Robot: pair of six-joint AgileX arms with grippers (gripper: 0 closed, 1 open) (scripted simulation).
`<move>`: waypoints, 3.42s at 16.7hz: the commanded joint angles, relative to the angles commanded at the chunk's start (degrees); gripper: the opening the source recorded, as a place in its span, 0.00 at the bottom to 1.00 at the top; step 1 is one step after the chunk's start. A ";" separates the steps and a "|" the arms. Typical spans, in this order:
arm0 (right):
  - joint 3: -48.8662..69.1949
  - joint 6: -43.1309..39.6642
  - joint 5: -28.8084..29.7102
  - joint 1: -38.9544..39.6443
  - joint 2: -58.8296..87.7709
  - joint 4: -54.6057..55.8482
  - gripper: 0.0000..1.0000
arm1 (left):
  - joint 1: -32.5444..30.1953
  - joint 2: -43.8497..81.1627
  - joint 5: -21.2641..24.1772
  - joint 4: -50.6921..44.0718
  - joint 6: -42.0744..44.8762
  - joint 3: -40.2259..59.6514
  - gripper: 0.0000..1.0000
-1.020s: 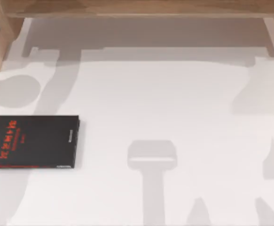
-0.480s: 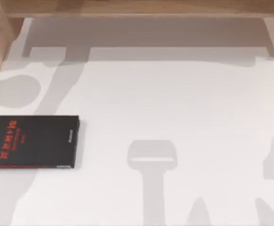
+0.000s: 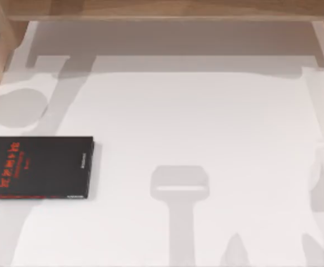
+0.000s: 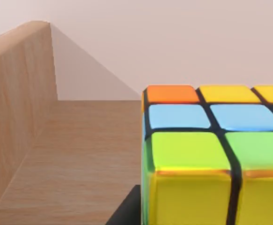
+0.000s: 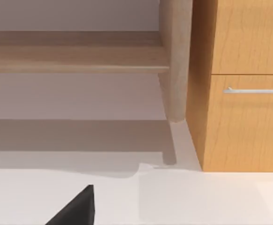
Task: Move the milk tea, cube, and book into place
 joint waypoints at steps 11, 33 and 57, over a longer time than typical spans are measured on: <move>0.00 0.00 0.00 0.00 0.00 0.00 1.00 | 0.00 0.00 0.00 0.00 0.00 0.00 0.68; 0.00 0.00 0.00 0.00 0.00 0.00 1.00 | -0.93 -7.14 -0.93 2.35 0.05 -9.44 1.00; 0.00 0.00 0.00 0.00 0.00 0.00 1.00 | 37.49 4.94 37.51 30.84 -0.93 -26.67 1.00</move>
